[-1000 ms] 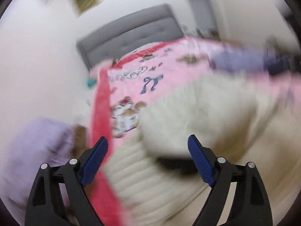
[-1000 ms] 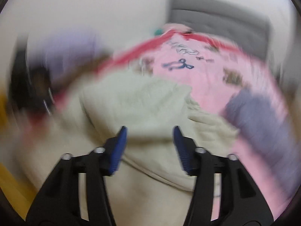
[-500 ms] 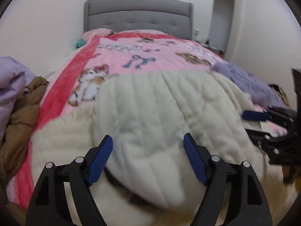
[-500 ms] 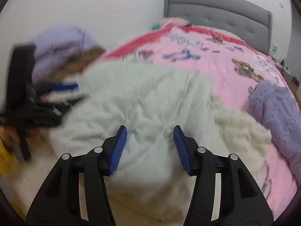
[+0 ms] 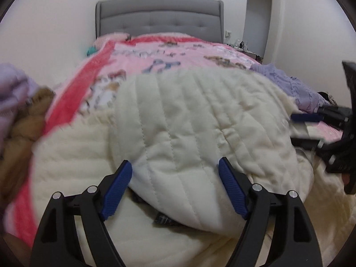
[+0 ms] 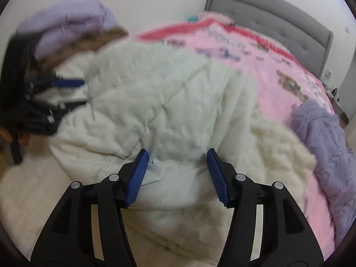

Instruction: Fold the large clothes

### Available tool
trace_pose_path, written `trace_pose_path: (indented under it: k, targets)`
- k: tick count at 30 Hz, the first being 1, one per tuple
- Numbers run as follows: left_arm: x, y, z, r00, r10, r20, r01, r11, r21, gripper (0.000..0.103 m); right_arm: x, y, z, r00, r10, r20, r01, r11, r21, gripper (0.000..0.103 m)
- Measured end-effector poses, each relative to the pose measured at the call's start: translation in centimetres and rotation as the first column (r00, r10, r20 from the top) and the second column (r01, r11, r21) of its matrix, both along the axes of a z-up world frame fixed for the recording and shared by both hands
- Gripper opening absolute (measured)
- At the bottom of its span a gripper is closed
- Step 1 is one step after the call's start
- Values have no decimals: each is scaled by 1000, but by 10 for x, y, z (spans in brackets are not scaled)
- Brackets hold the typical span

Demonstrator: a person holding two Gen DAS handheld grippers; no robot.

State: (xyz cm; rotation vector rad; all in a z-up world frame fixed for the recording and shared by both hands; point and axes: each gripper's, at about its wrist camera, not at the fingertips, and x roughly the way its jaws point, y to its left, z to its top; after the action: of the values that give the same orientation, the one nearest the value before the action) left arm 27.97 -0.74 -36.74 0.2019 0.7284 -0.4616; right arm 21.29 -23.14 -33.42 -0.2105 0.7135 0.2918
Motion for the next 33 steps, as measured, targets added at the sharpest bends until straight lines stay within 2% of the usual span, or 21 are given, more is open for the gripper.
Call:
trace_pose_path:
  k: [1,2,4,6,9,12,13,14,15,16,18,19,20,23,26,27,30,33]
  targets:
    - [-4,4,16,999,2,52,-3,1000,12,94,-5,-6,16,999,-18,48,17,999,29,74]
    - [-6,8,25,996,6,93,-7,1000,4,95,-6,-13,27,996,-45,80,41,997,59,85]
    - [-3,17,40,992,9,124,-7,1000,-18,98,3,-31,34,994,-92,58,84,988,129,85]
    - [17,23,46,997,19,80,-16,999,-38,98,21,-51,29,990,-138,-8,137,973,187,85]
    - [54,29,37,999,33,-24,-35,996,-84,98,58,-84,-1,970,-167,-177,214,932,294,84]
    - [90,27,13,974,0,-226,-39,984,-171,98,78,-96,-27,948,-129,-291,239,891,386,76]
    - [97,27,3,958,-23,-287,-42,975,-218,91,81,-96,-34,943,-104,-316,237,877,418,60]
    - [101,27,-6,944,-31,-330,-63,961,-271,79,83,-94,-40,937,-76,-340,233,863,448,44]
    - [100,25,-11,940,-23,-340,-78,957,-280,72,82,-92,-42,933,-91,-348,249,861,444,43]
    - [97,23,-13,945,-13,-327,-82,958,-274,56,81,-91,-41,935,-97,-341,252,857,449,38]
    - [81,17,-6,972,17,-236,-70,973,-222,39,76,-92,-29,938,-108,-329,261,846,465,27]
    - [72,17,-1,981,23,-194,-66,974,-216,30,73,-91,-19,944,-117,-309,253,857,449,22]
    - [60,21,9,988,30,-150,-65,971,-232,28,69,-87,-6,954,-116,-277,228,881,416,20]
    - [41,29,19,993,20,-119,-49,968,-245,27,58,-76,22,978,-73,-195,134,939,318,20]
    - [26,28,9,992,-18,-127,-6,983,-186,27,64,-69,15,973,-16,-232,71,970,231,19]
    - [24,28,3,991,-27,-133,3,985,-172,27,64,-67,3,967,-1,-256,49,982,182,19]
    - [21,25,-14,990,-48,-136,29,990,-137,31,65,-72,-26,950,-5,-313,64,982,178,20]
    - [29,20,-23,990,-45,-135,32,995,-99,45,67,-70,-37,948,-53,-314,110,980,166,24]
